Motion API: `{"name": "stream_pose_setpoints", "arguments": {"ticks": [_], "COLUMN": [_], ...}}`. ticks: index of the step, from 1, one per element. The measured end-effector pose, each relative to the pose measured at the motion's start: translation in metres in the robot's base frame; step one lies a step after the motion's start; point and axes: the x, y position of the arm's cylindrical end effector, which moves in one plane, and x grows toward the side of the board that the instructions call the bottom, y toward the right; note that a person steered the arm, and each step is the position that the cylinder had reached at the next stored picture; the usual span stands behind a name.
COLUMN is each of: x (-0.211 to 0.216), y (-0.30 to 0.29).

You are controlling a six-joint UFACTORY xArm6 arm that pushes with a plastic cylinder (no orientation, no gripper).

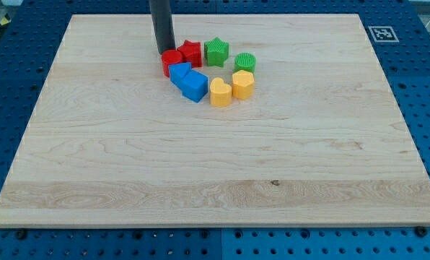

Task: Push the red circle towards the right a bit

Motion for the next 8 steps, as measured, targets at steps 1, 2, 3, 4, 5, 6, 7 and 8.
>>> {"name": "stream_pose_setpoints", "arguments": {"ticks": [1,2,3,4,5,6,7,8], "x": [0.011,0.015,0.011,-0.007,-0.009,0.009,0.011,0.011], "y": [-0.006,-0.010,-0.011,-0.040,-0.080,-0.089,-0.082,-0.060]}}
